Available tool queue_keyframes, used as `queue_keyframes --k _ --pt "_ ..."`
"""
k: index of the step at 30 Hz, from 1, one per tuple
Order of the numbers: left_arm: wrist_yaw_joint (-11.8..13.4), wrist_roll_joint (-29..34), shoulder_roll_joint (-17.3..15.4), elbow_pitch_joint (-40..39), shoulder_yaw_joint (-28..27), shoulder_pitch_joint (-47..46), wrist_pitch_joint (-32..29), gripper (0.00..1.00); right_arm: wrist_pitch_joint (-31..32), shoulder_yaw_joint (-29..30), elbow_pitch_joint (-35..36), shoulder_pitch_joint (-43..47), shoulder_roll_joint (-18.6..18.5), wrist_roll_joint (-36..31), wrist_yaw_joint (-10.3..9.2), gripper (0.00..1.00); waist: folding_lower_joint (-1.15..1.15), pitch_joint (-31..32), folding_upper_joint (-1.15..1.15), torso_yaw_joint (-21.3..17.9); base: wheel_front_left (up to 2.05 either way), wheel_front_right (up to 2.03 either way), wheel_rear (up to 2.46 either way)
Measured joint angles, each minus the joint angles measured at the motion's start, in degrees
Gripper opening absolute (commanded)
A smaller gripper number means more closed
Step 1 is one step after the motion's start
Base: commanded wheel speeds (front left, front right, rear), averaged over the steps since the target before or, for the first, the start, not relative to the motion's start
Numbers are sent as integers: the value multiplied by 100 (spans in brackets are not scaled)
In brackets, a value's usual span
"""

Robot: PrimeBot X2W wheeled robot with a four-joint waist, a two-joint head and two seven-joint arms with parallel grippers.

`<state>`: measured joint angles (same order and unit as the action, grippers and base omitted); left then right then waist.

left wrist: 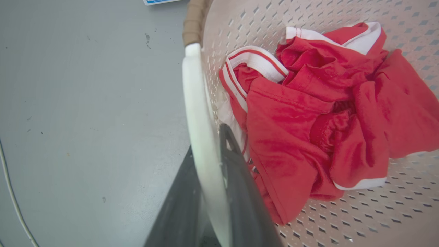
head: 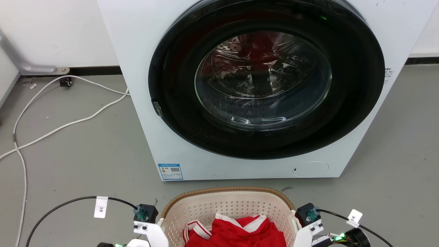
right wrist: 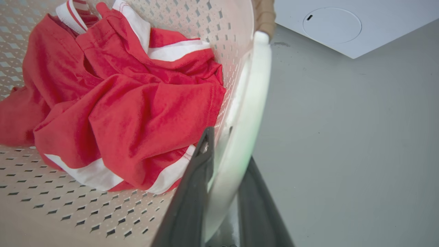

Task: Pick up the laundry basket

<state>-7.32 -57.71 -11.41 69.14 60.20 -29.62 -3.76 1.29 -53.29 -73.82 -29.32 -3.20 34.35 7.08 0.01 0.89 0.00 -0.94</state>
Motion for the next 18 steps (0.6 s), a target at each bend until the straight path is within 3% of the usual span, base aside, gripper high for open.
queue_keyframes --k 18 --pt "0 -288 -14 21 260 -20 70 0 1 -105 -12 -2 0 141 0 0 0 -15 0 -16 0 0 0"
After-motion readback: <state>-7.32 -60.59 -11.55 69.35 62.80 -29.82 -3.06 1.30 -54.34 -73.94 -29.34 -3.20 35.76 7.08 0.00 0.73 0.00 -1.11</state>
